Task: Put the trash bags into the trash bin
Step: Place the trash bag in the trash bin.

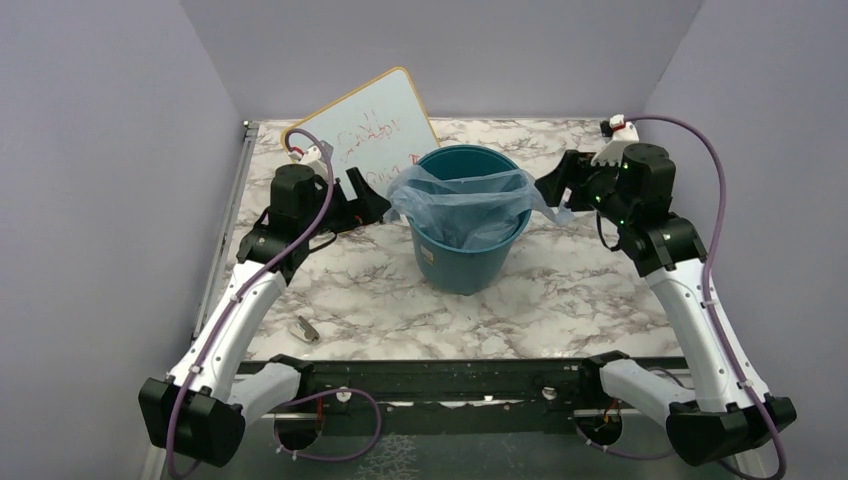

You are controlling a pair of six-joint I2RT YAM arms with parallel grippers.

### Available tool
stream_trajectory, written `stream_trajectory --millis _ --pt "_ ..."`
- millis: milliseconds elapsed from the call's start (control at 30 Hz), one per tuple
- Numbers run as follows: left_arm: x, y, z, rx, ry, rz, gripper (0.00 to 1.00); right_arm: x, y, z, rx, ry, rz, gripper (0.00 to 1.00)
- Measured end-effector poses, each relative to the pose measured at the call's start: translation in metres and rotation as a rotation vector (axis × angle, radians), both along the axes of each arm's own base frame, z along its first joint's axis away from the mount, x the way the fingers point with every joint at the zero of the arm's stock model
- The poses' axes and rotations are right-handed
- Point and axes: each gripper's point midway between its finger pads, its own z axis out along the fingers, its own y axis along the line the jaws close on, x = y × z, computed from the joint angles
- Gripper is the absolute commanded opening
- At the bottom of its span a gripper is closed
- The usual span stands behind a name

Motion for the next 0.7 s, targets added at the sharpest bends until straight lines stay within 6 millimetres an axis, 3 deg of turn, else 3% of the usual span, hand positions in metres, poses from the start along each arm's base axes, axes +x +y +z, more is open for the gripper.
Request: stream_trajectory --millis 200,433,700 --pt "-0.006 -0.005 0.001 -0.052 0.046 -0.011 0.99 -0.014 0.034 0.031 0.102 -0.092 0.195 0.68" --pt "-0.006 -0.006 0.012 -0.113 0.041 0.009 0.99 -0.022 0.083 0.026 0.202 -0.031 0.502 0.62" --pt "-0.011 0.001 0.034 -0.143 -0.024 0.047 0.99 -0.013 0.094 0.039 -0.027 -0.213 0.588 0.57"
